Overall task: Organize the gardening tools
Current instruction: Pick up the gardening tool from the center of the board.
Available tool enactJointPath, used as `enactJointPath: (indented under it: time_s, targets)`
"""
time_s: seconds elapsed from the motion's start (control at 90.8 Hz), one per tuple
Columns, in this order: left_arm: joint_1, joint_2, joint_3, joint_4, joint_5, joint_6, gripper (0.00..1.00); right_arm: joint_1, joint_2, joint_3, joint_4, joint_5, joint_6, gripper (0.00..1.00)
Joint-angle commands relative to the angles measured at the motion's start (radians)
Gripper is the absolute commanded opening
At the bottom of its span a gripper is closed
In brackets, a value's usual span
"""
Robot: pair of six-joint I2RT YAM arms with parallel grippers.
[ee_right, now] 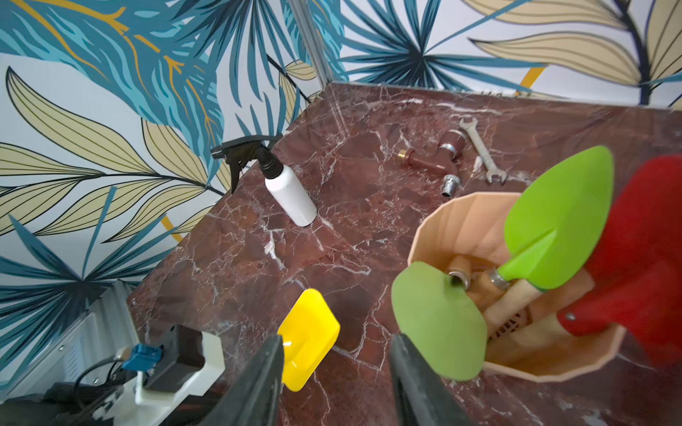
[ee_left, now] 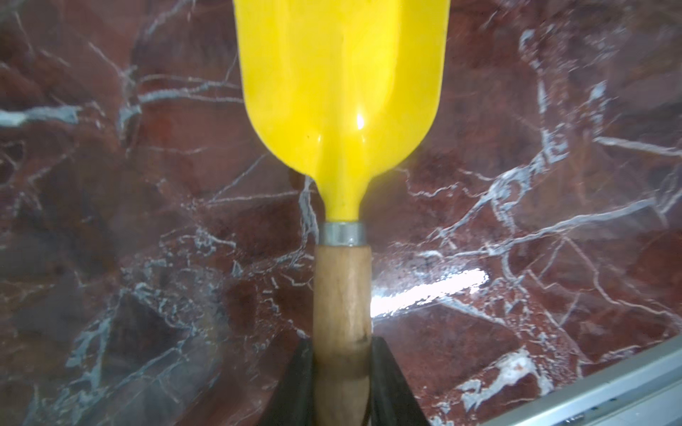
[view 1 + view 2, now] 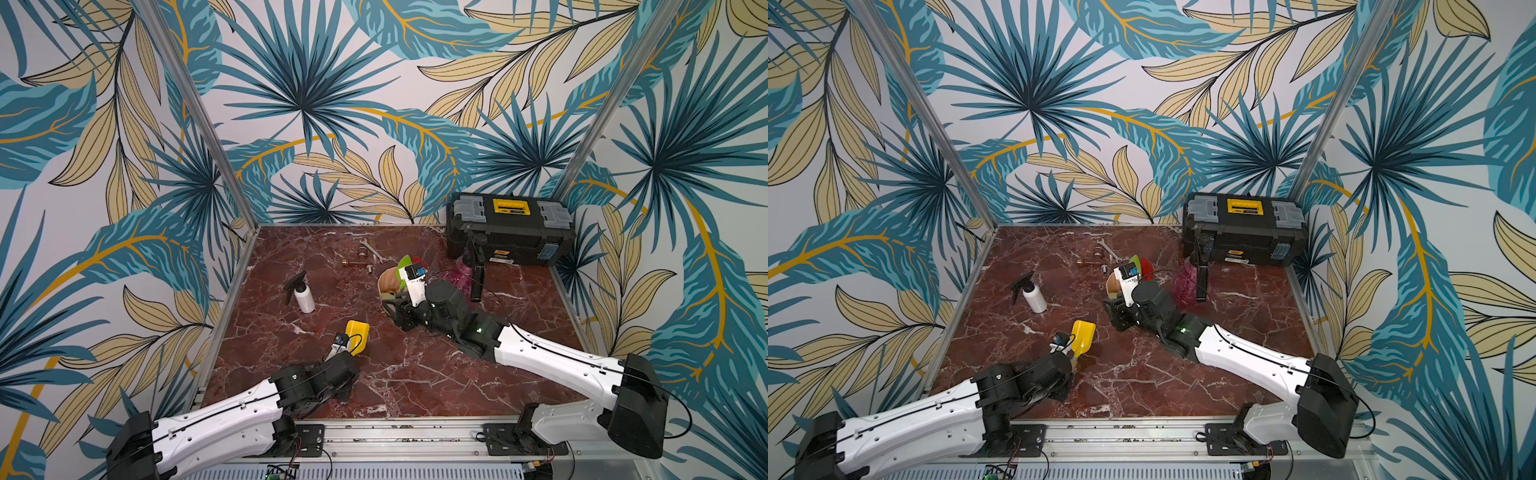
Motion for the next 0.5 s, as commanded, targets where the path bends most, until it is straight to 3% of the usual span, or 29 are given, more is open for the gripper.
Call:
enactJointPath:
  time_s: [0.0, 0.275, 0.484]
  targets:
    - [-0.004, -0.049, 0.036, 0.054, -0.037, 0.076, 0.02, 0.003, 0.027, 0.019, -0.014, -0.104, 0.063, 0.51]
    - [-0.01, -0.136, 0.039, 0.145, -0.039, 0.169, 0.01, 0.025, 0.147, 0.191, -0.257, -0.06, 0.189, 0.53]
    - [-0.016, -0.147, 0.053, 0.184, -0.041, 0.217, 0.0, 0.032, 0.226, 0.228, -0.263, -0.08, 0.219, 0.52]
